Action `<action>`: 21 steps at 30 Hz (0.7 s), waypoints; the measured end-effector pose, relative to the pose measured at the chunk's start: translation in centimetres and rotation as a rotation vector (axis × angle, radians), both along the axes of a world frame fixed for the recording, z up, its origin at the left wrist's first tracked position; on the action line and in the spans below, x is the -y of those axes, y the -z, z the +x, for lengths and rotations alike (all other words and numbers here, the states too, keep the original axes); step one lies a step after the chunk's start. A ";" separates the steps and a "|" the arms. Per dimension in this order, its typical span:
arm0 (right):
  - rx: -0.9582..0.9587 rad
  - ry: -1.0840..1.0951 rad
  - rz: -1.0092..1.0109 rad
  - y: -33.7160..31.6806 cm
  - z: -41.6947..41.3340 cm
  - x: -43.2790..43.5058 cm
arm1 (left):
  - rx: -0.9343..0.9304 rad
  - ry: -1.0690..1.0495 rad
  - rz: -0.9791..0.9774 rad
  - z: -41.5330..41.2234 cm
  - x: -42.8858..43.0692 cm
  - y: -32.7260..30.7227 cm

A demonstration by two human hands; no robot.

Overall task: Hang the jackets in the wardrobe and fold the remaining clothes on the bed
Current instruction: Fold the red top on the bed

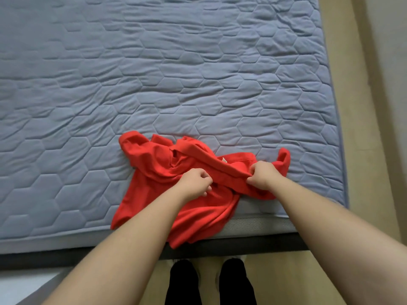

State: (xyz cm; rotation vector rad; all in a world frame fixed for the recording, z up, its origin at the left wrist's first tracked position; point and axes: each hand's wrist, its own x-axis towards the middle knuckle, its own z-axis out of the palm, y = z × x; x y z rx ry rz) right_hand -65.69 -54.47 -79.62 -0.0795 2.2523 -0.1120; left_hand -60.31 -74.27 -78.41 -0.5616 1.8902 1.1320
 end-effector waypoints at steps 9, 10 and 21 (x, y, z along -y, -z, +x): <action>-0.185 -0.576 -0.507 -7.5 7.3 2.1 | 0.304 -0.395 0.318 1.9 -1.4 -5.5; -0.193 -0.642 -0.528 -8.0 7.6 2.3 | 0.260 -0.363 0.264 2.4 -1.3 -5.7; -0.198 -0.464 -0.586 -11.7 5.2 3.3 | -0.325 0.385 -0.318 5.7 4.3 -12.0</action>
